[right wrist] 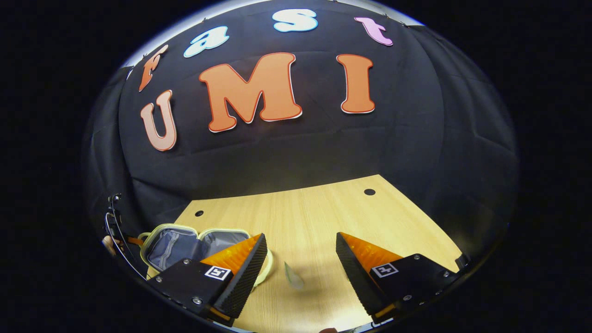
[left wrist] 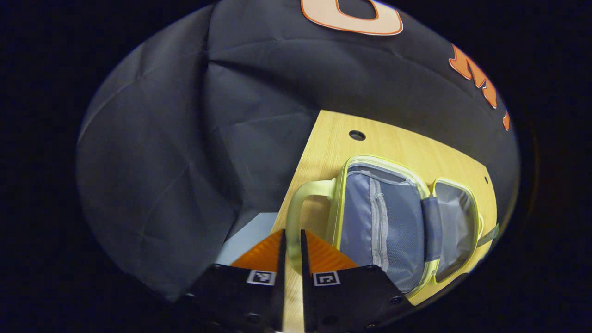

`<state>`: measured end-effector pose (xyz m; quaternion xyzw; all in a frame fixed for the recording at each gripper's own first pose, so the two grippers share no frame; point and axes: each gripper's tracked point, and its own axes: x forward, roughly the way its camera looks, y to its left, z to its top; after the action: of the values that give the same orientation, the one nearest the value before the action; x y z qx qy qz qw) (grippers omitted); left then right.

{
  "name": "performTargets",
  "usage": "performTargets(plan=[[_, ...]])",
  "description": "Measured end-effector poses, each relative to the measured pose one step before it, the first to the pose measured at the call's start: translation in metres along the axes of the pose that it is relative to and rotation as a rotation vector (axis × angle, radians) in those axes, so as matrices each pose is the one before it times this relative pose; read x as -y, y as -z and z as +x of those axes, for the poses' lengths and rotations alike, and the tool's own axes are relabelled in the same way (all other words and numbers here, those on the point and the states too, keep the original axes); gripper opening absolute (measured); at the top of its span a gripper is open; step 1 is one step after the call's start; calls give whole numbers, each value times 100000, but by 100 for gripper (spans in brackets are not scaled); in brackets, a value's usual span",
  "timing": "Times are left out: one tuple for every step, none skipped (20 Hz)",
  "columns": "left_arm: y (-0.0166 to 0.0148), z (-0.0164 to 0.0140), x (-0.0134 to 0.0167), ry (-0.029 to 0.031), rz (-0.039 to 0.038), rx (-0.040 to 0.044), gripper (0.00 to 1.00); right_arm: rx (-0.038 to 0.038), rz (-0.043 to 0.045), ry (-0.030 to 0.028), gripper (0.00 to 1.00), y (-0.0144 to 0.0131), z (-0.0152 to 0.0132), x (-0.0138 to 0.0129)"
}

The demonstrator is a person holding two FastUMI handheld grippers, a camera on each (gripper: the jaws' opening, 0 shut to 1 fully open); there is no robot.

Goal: First open the suitcase, pack the skin care products into it, and then close the suitcase.

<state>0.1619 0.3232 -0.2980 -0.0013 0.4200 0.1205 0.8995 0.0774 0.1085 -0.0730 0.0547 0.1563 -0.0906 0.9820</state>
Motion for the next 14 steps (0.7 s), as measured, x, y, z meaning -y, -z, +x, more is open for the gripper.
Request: performTargets(plan=[[-332, -241, 688, 2597, -975, 1856, 33, -209, -54, 490, 95, 204, -121, 435], [-299, -101, 1080, 1497, -814, 1907, 54, -551, 207, 167, 95, 320, 18, 422], [-458, -524, 795, 152, -110, 1775, 75, -220, 216, -20, 95, 84, -41, 263], [-275, -630, 322, -416, 704, 1907, 96, 165, -12, -120, 95, 22, -145, 258], [-693, -849, 353, -1052, 963, 2724, 97, 365, -423, -77, 95, 4, -60, 264], [-687, -793, 665, -911, 1403, 2734, 98, 449, -856, 49, 95, 38, -42, 317], [-824, -964, 991, -319, 1633, 2453, 98, 400, -1060, -21, 95, -40, 11, 342], [-821, -819, 1235, 416, 1252, 2923, 98, 209, -1059, -51, 95, 121, 123, 339], [-1223, -1196, 1458, 1242, 961, 3934, 98, 253, -973, -340, 95, -15, 49, 323], [-1362, -1391, 1799, 1324, 195, 4358, 98, 127, -832, -327, 95, 110, 159, 370], [-1369, -1295, 1779, 1474, -1369, 4477, 98, 525, -611, -421, 95, -35, 143, 396], [-762, -1031, 2254, 2263, -1862, 3827, 98, 663, -519, -364, 95, -118, 197, 406], [-703, -1005, 2305, 2776, -2030, 3448, 98, 547, -578, -669, 95, -18, 242, 360], [-717, -593, 2641, 3292, -1846, 2891, 97, 95, -690, -655, 95, 108, 282, 298]])
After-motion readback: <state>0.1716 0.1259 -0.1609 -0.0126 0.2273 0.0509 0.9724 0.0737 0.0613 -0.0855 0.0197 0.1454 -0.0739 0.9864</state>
